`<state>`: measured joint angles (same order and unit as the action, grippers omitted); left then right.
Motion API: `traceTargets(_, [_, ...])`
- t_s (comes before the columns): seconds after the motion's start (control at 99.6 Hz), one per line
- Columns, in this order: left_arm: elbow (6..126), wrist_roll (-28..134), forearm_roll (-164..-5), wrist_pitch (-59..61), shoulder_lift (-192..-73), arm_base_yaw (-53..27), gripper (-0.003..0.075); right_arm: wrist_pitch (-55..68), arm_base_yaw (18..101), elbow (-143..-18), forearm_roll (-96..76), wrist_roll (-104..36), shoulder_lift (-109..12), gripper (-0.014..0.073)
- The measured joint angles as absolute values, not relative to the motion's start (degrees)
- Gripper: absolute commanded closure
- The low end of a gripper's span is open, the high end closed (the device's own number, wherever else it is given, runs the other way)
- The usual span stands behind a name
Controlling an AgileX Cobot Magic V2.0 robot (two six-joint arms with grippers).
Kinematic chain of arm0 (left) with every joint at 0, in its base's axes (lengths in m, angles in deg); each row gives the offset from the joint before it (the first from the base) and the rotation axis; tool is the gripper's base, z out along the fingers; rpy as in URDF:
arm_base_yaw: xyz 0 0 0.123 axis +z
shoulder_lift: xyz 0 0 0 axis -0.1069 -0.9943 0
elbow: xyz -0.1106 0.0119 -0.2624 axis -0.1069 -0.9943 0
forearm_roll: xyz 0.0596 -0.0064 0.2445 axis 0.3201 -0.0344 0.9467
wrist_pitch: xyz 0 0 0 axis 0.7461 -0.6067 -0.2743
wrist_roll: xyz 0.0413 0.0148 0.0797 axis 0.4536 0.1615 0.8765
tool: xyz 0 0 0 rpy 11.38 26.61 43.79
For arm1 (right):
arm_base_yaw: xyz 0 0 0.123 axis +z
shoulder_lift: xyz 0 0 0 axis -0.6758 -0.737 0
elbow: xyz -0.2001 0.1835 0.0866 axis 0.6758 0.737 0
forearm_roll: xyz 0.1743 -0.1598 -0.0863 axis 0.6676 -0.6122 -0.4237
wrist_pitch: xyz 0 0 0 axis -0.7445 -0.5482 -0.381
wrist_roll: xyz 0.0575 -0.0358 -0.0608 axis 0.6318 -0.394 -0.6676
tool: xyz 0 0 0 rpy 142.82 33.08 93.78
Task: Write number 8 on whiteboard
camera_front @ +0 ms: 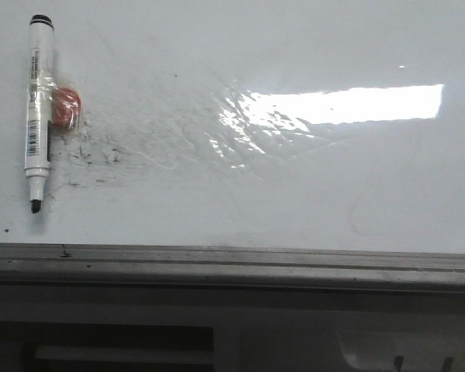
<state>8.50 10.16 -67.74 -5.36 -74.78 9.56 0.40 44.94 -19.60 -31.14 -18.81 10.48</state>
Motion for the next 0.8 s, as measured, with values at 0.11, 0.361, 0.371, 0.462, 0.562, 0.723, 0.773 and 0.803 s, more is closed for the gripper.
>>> traceTargets(0.11, [8.5,10.16,-67.09,-5.36,-74.78,9.56,0.0741,0.92,44.94,-19.6,-32.97,-18.81,10.48,0.0637])
traceTargets(0.361, [8.5,10.07,-80.27,-4.79,-74.78,9.56,0.0741,14.58,44.94,-19.6,-32.0,-18.81,10.48,0.0637])
traceTargets(0.371, [8.5,10.07,-82.22,-4.8,-74.78,9.56,0.0741,15.75,44.94,-19.6,-31.64,-18.81,10.48,0.0637])
traceTargets(0.462, [8.5,10.07,-90.52,-3.01,-74.78,9.56,0.0741,22.08,44.94,-19.6,-25.35,-18.81,10.48,0.0637])
traceTargets(0.562, [8.5,10.07,-97.41,0.36,-74.78,9.56,0.0741,24.58,44.94,-19.6,-17.4,-18.81,10.48,0.0637])
traceTargets(0.723, [8.5,10.07,-108.89,2.44,-74.78,9.56,0.0741,21.54,44.94,-19.6,-5.43,-18.81,10.48,0.0637])
traceTargets(0.773, [8.5,10.07,-111.73,3.15,-74.78,9.56,0.0741,20.73,44.94,-19.6,-1.87,-18.81,10.48,0.0637])
traceTargets(0.803, [8.5,10.07,-112.76,3.59,-74.78,9.56,0.0741,20.43,44.94,-19.6,0.55,-18.81,10.48,0.0637])
